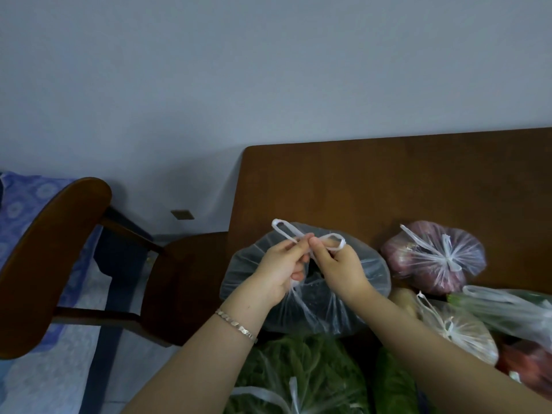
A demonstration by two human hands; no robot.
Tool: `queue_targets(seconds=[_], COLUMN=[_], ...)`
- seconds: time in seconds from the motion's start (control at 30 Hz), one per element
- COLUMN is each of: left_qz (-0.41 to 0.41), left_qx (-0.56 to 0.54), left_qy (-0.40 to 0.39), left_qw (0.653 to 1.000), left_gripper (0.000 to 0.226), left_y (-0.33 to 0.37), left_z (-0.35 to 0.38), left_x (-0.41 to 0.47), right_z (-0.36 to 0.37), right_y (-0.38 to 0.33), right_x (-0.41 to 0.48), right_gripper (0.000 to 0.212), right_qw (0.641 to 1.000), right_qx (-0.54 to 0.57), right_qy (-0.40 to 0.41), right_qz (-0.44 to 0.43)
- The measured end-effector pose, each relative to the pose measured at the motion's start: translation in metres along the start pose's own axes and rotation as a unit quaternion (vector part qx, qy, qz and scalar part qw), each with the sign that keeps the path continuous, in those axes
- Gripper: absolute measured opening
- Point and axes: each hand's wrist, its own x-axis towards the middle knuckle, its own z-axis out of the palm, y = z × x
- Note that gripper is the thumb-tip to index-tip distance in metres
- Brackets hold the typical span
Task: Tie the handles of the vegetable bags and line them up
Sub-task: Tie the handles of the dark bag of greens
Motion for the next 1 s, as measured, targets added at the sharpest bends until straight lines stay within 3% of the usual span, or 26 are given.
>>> queue_targets(seconds=[0.2, 0.3, 0.37, 0.47, 0.53, 0.63, 0.8, 0.9, 1.0], left_qz=[0.157, 0.266, 0.332, 0.368, 0.357, 0.311, 0.247, 0.215, 0.186], left_qx=[0.057, 0.215, 0.311, 0.345, 0.338, 0.291, 0.205, 0.177, 0.138], left_qy=[0.073, 0.074, 0.085, 0.094, 0.103, 0.127, 0.136, 0.138, 0.140], left_qw=[0.983, 0.937, 0.887, 0.858, 0.865, 0.896, 0.937, 0.950, 0.963], left_gripper=[0.022, 0.021, 0.016, 0.016, 0.017, 0.019, 0.024, 0.028, 0.024], left_y=[-0.015, -0.024, -0.025, -0.021, -0.017, -0.013, -0.008, -0.007, -0.006], left_z=[0.009, 0.007, 0.004, 0.001, 0.000, 0.001, 0.002, 0.006, 0.008], left_x=[-0.007, -0.013, -0.016, -0.018, -0.018, -0.016, -0.017, -0.015, -0.014], right_z=[-0.002, -0.006, -0.008, -0.007, -0.008, -0.012, -0.019, -0.023, -0.022], right_y=[-0.001, -0.002, -0.004, -0.006, -0.011, -0.010, -0.007, -0.001, 0.003], right_x=[0.001, 0.004, 0.004, 0.003, 0.002, -0.004, -0.011, -0.009, -0.008], right_gripper=[0.049, 0.028, 0.012, 0.026, 0.006, 0.044, 0.035, 0.037, 0.035], right_qw=[0.982, 0.965, 0.972, 0.991, 0.995, 0.996, 0.992, 0.992, 0.997], right_qx=[0.117, 0.134, 0.104, 0.000, -0.071, -0.071, 0.023, 0.089, 0.053], right_qy=[0.041, 0.088, 0.084, 0.067, 0.034, -0.042, -0.120, -0.086, -0.044], right_qz=[0.143, 0.207, 0.194, 0.117, 0.063, 0.041, 0.012, -0.010, -0.047])
